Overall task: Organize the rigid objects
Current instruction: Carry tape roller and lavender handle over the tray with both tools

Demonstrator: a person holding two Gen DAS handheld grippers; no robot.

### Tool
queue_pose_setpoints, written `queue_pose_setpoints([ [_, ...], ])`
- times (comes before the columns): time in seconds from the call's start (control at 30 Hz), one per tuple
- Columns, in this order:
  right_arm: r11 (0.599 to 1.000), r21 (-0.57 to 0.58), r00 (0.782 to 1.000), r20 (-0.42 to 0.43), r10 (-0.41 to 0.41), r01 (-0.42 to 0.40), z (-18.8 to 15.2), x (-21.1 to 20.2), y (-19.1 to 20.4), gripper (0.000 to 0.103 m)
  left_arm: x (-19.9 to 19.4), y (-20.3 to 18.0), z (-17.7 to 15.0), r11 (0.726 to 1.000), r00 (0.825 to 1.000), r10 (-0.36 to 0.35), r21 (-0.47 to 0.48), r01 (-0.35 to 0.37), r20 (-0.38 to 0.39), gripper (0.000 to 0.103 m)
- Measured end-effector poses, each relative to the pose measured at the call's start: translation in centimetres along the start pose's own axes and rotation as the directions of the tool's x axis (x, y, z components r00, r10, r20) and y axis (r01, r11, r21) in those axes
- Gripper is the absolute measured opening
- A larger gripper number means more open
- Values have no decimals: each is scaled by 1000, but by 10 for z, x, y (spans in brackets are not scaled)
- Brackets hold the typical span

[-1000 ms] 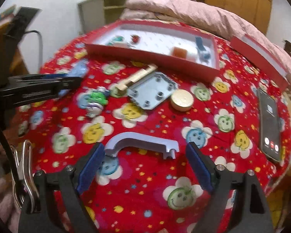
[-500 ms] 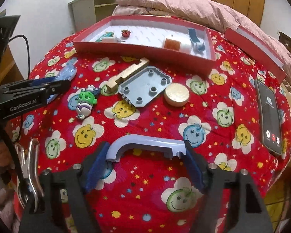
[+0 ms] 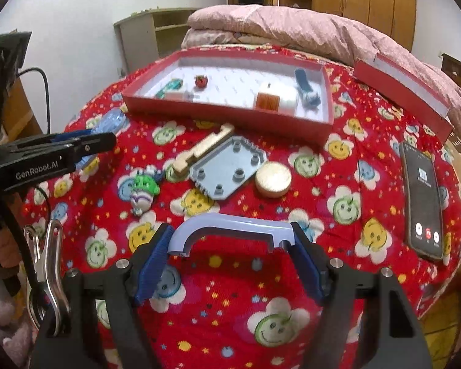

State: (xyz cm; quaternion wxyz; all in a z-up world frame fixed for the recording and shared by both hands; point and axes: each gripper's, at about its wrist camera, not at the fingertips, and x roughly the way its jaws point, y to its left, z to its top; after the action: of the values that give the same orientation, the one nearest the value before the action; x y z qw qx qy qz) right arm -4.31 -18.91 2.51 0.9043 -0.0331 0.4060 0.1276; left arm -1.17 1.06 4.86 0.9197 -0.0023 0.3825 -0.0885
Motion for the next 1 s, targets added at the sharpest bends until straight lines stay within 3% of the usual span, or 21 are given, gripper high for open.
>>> queue_pose_setpoints([
  [0.6, 999, 35, 994, 106, 13, -17, 65, -4, -18, 75, 18, -11, 64, 999, 999, -27, -26, 27, 28, 41],
  [1.0, 998, 68, 989, 148, -2, -8, 115, 18, -35, 75, 51, -12, 96, 999, 1000, 18, -32, -18, 13, 41],
])
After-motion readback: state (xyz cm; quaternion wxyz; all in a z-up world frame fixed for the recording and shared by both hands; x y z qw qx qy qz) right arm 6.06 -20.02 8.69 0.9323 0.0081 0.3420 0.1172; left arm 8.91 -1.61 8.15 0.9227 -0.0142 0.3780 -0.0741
